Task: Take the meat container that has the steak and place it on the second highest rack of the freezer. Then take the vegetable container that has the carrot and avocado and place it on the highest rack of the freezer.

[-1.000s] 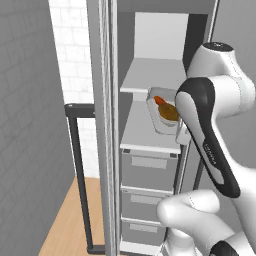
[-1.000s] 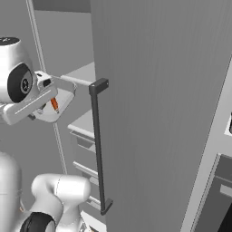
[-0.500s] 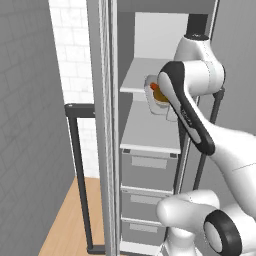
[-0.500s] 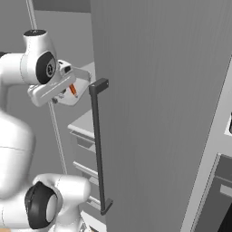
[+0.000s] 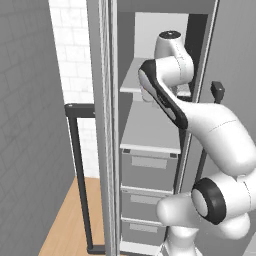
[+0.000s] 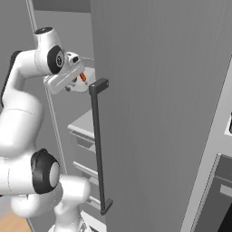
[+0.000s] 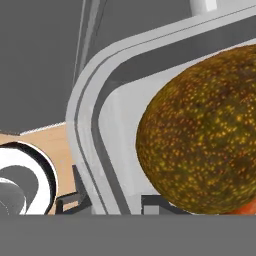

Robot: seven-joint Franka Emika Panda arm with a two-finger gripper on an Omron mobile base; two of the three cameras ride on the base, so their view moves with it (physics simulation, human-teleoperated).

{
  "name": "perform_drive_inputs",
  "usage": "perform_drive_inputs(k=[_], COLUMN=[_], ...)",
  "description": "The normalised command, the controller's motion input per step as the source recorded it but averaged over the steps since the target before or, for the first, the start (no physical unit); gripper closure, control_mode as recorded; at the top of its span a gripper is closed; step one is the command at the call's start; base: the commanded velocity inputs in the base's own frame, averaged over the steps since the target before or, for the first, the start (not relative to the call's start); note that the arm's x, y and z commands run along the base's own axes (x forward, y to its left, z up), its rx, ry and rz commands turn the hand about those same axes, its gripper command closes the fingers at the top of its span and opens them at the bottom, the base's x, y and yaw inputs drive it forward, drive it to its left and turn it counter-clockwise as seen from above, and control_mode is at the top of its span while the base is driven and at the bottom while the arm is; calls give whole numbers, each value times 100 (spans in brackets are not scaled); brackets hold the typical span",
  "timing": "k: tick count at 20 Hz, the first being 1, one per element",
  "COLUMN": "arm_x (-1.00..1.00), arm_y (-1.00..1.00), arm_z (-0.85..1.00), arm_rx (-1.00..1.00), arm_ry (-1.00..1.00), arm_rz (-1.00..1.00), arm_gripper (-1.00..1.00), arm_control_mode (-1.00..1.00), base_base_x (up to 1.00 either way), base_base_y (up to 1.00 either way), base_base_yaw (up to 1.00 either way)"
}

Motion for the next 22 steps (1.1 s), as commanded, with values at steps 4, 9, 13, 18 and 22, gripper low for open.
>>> perform_drive_inputs(k=[4, 9, 13, 18, 22], arm_x=[80, 84, 87, 52, -37], arm_y=[-2, -22, -32, -13, 8], arm_z=[0, 0, 0, -9, -6], arm_rx=[-5, -1, 0, 0, -6], arm_ry=[-9, -1, 0, -1, -15], arm_rz=[-5, -5, -1, 0, 0], arm_gripper=[100, 100, 100, -100, -100], arm_control_mode=[-100, -100, -100, -100, -100], base_base_x=[0, 0, 0, 0, 0], base_base_y=[0, 0, 0, 0, 0], base_base_yaw=[0, 0, 0, 0, 0])
